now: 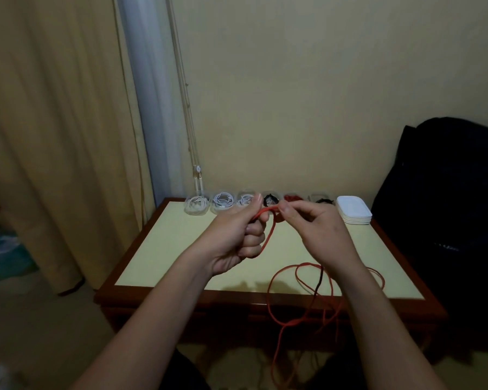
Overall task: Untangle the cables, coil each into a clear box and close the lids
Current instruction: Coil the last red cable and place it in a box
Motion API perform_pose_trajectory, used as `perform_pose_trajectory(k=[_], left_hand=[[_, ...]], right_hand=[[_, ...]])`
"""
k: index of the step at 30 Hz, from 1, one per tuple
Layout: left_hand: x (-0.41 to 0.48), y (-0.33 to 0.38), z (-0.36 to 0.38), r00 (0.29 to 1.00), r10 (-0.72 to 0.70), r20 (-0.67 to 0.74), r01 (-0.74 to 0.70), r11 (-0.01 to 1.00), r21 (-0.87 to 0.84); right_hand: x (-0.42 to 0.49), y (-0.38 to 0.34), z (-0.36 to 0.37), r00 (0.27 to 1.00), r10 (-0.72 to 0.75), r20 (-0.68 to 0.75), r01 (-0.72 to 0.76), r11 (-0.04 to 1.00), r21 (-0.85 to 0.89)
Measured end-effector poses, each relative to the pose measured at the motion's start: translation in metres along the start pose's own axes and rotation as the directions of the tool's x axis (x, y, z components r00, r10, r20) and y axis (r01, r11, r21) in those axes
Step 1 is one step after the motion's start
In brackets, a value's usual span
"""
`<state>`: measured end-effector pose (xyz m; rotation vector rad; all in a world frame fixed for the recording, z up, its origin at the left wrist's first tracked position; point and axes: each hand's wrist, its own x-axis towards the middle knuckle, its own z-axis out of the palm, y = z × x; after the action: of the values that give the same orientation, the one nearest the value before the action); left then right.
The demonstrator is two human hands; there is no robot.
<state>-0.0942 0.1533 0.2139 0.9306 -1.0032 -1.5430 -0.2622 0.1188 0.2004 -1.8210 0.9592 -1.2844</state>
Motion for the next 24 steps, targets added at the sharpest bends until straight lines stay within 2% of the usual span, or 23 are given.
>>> perform_pose_trajectory(k=[6, 11, 14, 19, 24], left_hand=[[0.000, 0.000, -0.002, 1.000, -0.003, 0.008, 0.004, 0.999, -0.037], [-0.001, -0.003, -0.001, 0.991, 0.133, 0.021, -0.134, 0.977, 0.164], [-0.001, -0.004, 0.000, 0.977, 0.202, 0.066, -0.211, 0.958, 0.196], [0.001, -0.002, -0.002, 0.976, 0.208, 0.061, -0.214, 0.970, 0.113], [0.001, 0.007, -0.013, 0.988, 0.156, 0.007, -0.154, 0.980, -0.126]], right_hand=[[-0.001, -0.005, 0.002, 0.997, 0.010, 0.082, -0.011, 1.000, 0.013], [0.000, -0.007, 0.002, 0.999, 0.024, 0.038, -0.024, 1.000, 0.012], [0.001, -0.007, 0.002, 1.000, 0.026, 0.013, -0.026, 1.000, 0.016], [0.002, -0.010, 0.001, 0.999, 0.041, 0.034, -0.042, 0.999, 0.024], [0.004, -0.003, -0.008, 0.996, 0.080, 0.046, -0.081, 0.997, 0.015]])
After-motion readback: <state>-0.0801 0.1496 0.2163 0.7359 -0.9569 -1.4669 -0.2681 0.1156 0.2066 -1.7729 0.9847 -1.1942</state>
